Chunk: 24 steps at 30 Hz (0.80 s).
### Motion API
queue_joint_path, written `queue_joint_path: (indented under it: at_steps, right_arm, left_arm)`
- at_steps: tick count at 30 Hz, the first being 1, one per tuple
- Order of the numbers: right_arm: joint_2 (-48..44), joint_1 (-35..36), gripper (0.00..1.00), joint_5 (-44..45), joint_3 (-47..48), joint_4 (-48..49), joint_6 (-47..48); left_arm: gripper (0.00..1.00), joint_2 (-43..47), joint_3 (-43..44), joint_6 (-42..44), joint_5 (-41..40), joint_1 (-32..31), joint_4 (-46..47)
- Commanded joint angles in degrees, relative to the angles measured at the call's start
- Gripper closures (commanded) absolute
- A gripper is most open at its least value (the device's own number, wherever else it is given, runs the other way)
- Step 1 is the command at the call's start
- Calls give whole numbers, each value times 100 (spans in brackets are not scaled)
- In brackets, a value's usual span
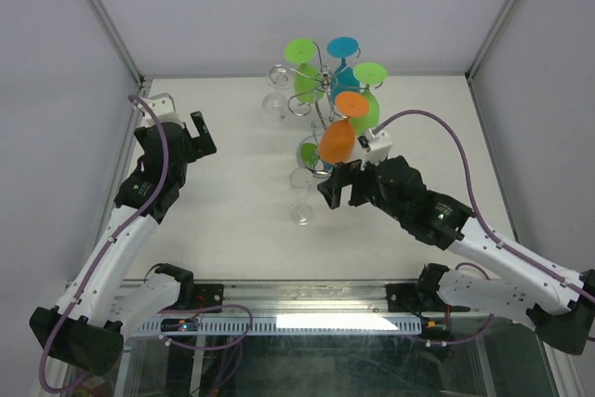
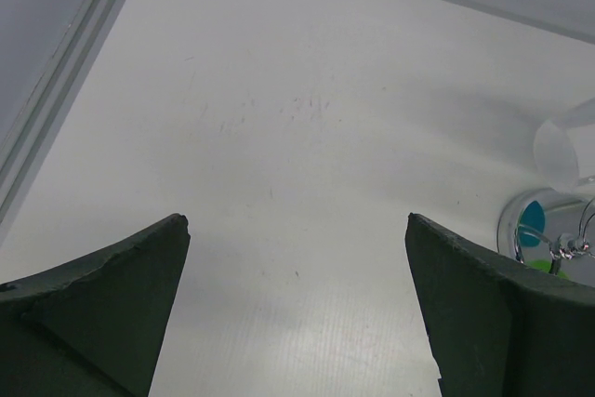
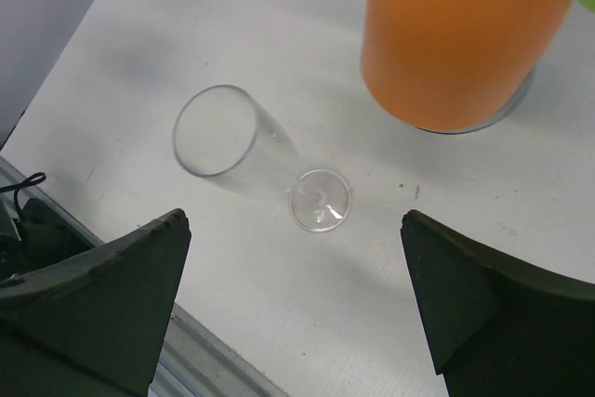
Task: Place the wine glass upside down on the wine glass rack
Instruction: Pick up the wine glass at the center of the board.
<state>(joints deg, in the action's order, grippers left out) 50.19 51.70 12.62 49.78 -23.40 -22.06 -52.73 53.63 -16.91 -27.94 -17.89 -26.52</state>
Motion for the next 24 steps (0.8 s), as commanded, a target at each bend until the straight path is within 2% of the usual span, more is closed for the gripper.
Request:
queue_joint_path:
  at_steps: [1,9,24]
  right_arm:
    - [39,666,0,659,-3,630,-152]
    - [660,1086,0,830,55,1056,-227]
    - [1816,1337,0,1161,426,1306,290]
  left_arm:
    - [1,139,6,132,149,59,286]
    - [1,277,-93,193,175,52,393]
    - [1,253,-71,214,201,57,394]
